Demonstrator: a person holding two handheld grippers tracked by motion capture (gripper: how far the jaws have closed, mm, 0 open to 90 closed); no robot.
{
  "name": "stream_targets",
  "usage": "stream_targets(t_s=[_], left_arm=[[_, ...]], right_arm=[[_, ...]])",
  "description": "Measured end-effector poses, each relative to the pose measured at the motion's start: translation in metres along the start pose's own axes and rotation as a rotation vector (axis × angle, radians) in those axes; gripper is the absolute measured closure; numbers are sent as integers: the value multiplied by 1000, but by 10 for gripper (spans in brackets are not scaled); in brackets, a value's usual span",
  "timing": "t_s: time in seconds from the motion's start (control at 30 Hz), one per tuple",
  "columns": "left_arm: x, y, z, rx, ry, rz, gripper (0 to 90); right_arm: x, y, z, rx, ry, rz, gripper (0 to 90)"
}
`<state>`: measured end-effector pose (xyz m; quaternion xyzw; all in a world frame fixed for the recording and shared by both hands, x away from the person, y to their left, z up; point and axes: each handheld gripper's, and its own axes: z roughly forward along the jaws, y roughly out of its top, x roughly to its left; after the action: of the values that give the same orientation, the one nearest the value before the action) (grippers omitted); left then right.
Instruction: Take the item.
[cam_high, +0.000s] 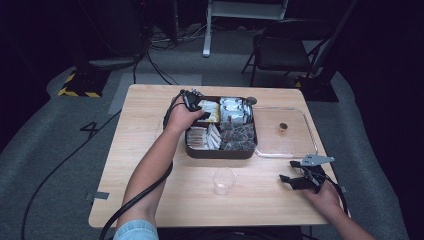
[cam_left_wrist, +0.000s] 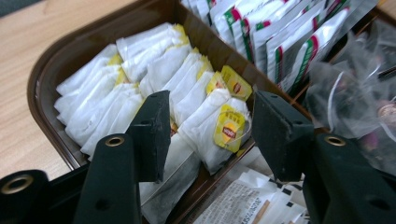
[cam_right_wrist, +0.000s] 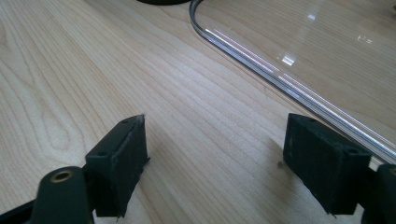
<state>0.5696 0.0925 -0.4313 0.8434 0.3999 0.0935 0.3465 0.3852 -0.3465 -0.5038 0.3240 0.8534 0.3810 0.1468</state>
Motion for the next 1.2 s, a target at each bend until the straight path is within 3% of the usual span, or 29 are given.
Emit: stream_targets(t_s=[0.17, 0.7, 1.03, 1.2], left_arm=[[3, 0, 7, 20, 9, -12, 528], [3, -2, 23, 63, -38, -15, 683], [5, -3, 25, 101, -43, -12, 846], [4, -4, 23, 89, -45, -2, 898]], right_arm=[[0, 0, 0, 0, 0, 0, 217], [0, 0, 0, 0, 0, 0, 217], [0, 0, 0, 0, 0, 0, 217], [0, 0, 0, 0, 0, 0, 218]])
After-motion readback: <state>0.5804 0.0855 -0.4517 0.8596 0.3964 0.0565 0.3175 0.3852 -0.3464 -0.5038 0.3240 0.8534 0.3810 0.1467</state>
